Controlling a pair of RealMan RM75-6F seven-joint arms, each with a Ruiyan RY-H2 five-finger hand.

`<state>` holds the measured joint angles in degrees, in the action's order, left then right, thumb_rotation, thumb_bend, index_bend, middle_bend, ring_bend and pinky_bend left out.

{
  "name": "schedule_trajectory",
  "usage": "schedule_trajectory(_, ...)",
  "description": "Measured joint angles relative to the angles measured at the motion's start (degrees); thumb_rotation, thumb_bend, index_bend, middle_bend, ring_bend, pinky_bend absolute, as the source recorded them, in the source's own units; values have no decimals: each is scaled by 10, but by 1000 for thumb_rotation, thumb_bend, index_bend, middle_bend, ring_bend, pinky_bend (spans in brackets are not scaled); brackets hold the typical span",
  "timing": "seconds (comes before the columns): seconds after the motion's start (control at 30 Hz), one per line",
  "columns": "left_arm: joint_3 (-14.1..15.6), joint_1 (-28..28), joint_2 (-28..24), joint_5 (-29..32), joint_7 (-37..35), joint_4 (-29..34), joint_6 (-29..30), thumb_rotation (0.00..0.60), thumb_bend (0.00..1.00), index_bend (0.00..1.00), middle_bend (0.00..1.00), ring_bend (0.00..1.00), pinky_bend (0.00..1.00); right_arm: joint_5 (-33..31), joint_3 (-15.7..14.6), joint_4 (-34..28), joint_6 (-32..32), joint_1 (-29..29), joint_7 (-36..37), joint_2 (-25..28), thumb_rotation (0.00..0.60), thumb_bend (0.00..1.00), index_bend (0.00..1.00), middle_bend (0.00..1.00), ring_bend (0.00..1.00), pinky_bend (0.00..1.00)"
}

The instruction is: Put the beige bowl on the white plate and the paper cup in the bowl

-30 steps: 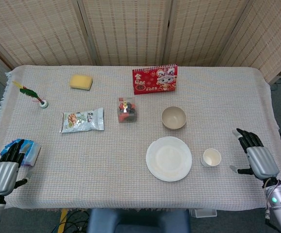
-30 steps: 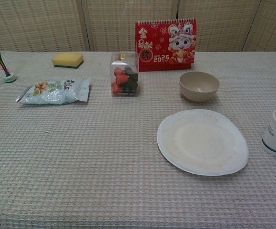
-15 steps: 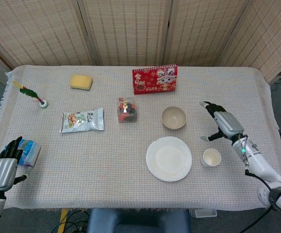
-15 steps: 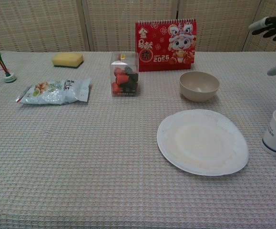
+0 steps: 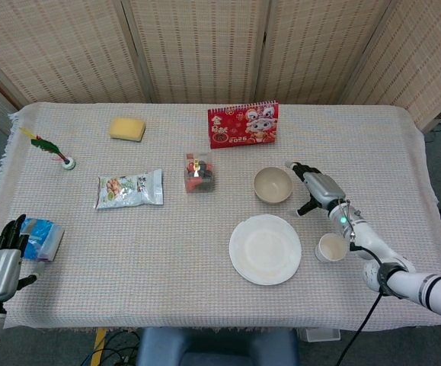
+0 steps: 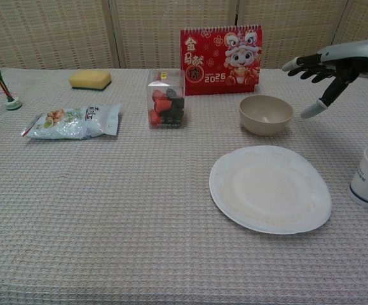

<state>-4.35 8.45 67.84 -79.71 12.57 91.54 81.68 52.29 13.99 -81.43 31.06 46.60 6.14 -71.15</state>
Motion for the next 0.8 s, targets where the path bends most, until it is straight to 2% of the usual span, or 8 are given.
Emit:
schedule_trajectory(0.43,1,-3,-8,1,-15,2,0,600,342,0,0,0,259,-35,-6,83,-12,45,-20,-65,600,0,0,6,0,0)
schedule_trajectory(0.8,-4,5,-7,13,-17,-7,-16,600,342,0,0,0,259,-34,3,166,-56,66,15,-122,600,0,0,6,0,0)
